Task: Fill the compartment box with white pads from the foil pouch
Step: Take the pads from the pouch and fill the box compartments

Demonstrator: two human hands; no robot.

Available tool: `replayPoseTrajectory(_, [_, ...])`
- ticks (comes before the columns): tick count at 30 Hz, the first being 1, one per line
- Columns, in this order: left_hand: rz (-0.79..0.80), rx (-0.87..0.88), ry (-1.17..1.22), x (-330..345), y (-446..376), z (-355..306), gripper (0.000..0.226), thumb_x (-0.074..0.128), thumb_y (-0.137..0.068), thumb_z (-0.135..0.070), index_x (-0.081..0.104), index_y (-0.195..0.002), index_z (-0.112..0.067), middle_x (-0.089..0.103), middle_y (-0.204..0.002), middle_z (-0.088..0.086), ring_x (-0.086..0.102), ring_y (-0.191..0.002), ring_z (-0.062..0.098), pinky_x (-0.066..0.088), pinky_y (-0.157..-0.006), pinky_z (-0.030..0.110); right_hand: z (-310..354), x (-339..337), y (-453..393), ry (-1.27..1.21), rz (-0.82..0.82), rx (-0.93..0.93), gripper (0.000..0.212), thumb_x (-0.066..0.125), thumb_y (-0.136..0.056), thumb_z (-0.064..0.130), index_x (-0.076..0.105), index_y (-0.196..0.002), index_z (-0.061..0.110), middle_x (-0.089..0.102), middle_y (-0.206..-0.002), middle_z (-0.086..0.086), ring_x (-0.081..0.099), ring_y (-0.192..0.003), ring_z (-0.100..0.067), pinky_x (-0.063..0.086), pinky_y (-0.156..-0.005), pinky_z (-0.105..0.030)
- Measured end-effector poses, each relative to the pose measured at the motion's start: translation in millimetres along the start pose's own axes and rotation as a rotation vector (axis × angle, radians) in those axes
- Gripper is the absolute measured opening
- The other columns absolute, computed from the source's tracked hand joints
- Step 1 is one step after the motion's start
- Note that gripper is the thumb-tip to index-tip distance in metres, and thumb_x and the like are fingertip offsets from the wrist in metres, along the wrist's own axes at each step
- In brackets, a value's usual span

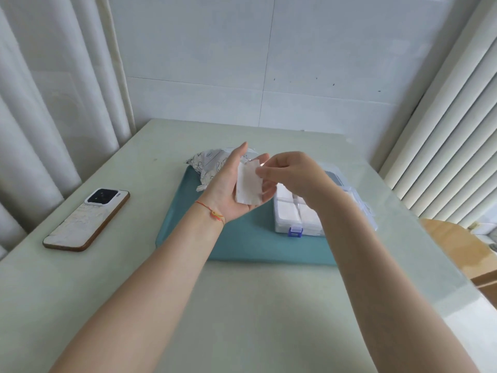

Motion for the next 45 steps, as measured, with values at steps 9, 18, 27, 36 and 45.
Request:
replayPoseTrajectory(9, [0.023, -0.064, -0.004, 0, -8, 8, 0.038, 0.057, -0.092, -0.047, 0.058, -0.111, -0.014, 0.064, -0.09, 0.006, 0.064, -0.08, 0.021, 0.051, -0.073, 0.032, -8, -5, -3, 0.416, 0.1, -0.239, 0.085, 0.082, -0.067, 0.052, 0.041, -0.136, 0.026, 0.044, -0.124, 0.009, 0.044, -0.115, -0.012, 0.041, -0.099, -0.03])
replayPoseTrajectory(18, [0.032, -0.079, 0.003, -2, -5, 13, 0.038, 0.055, -0.092, -0.052, 0.059, -0.098, -0.014, 0.062, -0.081, 0.003, 0.062, -0.071, 0.018, 0.051, -0.066, 0.026, -12, 3, 2, 0.761, 0.147, -0.275, 0.112, 0.08, -0.06, 0.062, 0.025, -0.149, 0.024, 0.045, -0.132, 0.005, 0.035, -0.127, -0.017, 0.031, -0.105, -0.037])
replayPoseTrajectory(27, [0.111, -0.02, -0.141, 2, 1, 6, 0.057, 0.042, -0.093, -0.067, 0.058, -0.117, -0.017, 0.064, -0.108, 0.003, 0.066, -0.096, 0.018, 0.052, -0.082, 0.03, -11, 18, 0, 0.599, 0.133, -0.378, 0.102, 0.08, -0.069, 0.044, 0.019, -0.15, 0.031, 0.041, -0.141, 0.007, 0.038, -0.13, -0.017, 0.032, -0.105, -0.04])
replayPoseTrajectory(36, [0.151, -0.017, -0.2, 13, -17, 2, 0.06, 0.048, -0.083, -0.074, 0.057, -0.109, -0.021, 0.063, -0.111, 0.002, 0.062, -0.103, 0.02, 0.05, -0.084, 0.032, -7, 3, 0, 0.483, 0.118, -0.377, 0.103, 0.078, -0.072, 0.03, 0.013, -0.152, 0.033, 0.046, -0.126, 0.005, 0.052, -0.097, -0.014, 0.041, -0.1, -0.043])
replayPoseTrajectory(45, [0.167, -0.013, -0.144, 6, -18, 4, 0.054, 0.047, -0.085, -0.072, 0.062, -0.107, -0.024, 0.044, -0.125, 0.003, 0.045, -0.12, 0.021, 0.035, -0.102, 0.036, -10, 3, -3, 0.398, 0.114, -0.399, 0.113, 0.085, -0.067, 0.032, 0.011, -0.152, 0.035, 0.045, -0.123, 0.008, 0.047, -0.09, 0.008, 0.042, -0.092, -0.034])
Point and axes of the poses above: each hand's wrist, its own y-axis away from the middle knuckle, its own x-axis out of the palm, z = x × y, the point moved 2 cm from there along -y, towards the middle knuckle
